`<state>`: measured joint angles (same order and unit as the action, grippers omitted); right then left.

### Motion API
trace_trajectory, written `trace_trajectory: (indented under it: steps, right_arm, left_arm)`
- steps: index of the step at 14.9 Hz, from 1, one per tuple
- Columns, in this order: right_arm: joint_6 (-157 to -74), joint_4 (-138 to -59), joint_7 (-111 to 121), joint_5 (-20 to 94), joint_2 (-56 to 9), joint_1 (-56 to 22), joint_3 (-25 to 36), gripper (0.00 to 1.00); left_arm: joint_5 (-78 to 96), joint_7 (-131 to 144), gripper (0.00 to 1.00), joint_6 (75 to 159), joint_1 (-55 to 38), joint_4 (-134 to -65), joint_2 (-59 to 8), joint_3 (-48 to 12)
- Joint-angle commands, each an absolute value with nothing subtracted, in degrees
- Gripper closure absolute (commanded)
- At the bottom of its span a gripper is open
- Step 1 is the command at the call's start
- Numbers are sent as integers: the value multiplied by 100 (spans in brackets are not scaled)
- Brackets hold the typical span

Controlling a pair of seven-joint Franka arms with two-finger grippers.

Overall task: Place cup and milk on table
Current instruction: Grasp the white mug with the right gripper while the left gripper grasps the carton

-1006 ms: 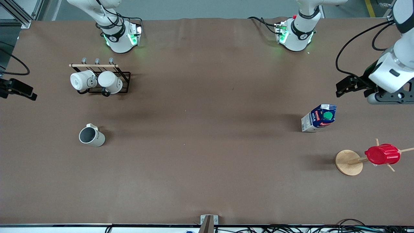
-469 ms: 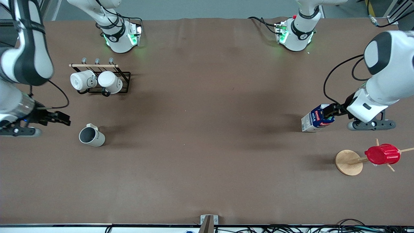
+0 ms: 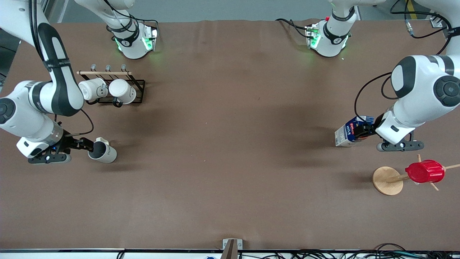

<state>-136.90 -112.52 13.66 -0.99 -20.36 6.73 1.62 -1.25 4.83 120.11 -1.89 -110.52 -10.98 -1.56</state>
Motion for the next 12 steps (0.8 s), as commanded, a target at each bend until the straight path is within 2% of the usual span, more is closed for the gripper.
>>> trace_trajectory:
  steps: [1, 7, 12]
  right_arm:
    - [-14000, -11408, 1644, -114, -2144, 844, 114, 0]
    - [-14484, -11953, 1635, -61, -2171, 712, 105, 6]
    - [-14528, -11918, 1556, -53, -2224, 686, 105, 43]
  left_arm:
    - [-264, 483, 1, 12233, -62, -11258, -1090, -167]
    - [-264, 483, 1, 12498, -53, -11671, -1072, -167]
    - [-264, 483, 2, 12516, -61, -11786, -1072, -167]
